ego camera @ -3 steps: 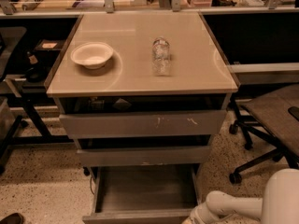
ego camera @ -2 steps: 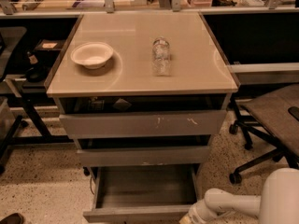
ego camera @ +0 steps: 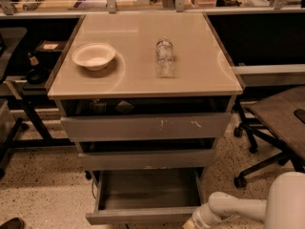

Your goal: Close bottom drawer

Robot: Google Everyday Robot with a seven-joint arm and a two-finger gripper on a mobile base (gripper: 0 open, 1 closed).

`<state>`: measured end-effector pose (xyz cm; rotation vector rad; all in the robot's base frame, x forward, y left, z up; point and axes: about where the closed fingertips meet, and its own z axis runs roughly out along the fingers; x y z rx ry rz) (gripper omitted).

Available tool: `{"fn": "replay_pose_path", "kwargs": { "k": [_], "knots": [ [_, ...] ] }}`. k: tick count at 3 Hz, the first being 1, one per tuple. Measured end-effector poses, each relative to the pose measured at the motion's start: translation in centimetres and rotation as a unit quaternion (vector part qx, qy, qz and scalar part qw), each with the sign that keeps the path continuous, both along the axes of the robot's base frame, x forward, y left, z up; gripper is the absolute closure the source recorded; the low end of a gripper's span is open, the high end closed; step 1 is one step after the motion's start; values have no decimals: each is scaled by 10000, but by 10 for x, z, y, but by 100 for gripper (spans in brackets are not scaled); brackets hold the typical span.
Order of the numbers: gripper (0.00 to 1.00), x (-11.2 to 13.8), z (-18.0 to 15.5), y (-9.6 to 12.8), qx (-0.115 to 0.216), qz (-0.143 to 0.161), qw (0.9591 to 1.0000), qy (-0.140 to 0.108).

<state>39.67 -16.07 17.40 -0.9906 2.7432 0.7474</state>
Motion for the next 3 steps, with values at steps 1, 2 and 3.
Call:
{"fn": "replay_pose_path", "kwargs": {
  "k": [1, 2, 3],
  "knots": [
    [58, 0, 0, 0, 0, 0, 10000, 0],
    [35, 0, 0, 0, 0, 0, 10000, 1],
    [12, 0, 0, 0, 0, 0, 10000, 1]
  ]
}}
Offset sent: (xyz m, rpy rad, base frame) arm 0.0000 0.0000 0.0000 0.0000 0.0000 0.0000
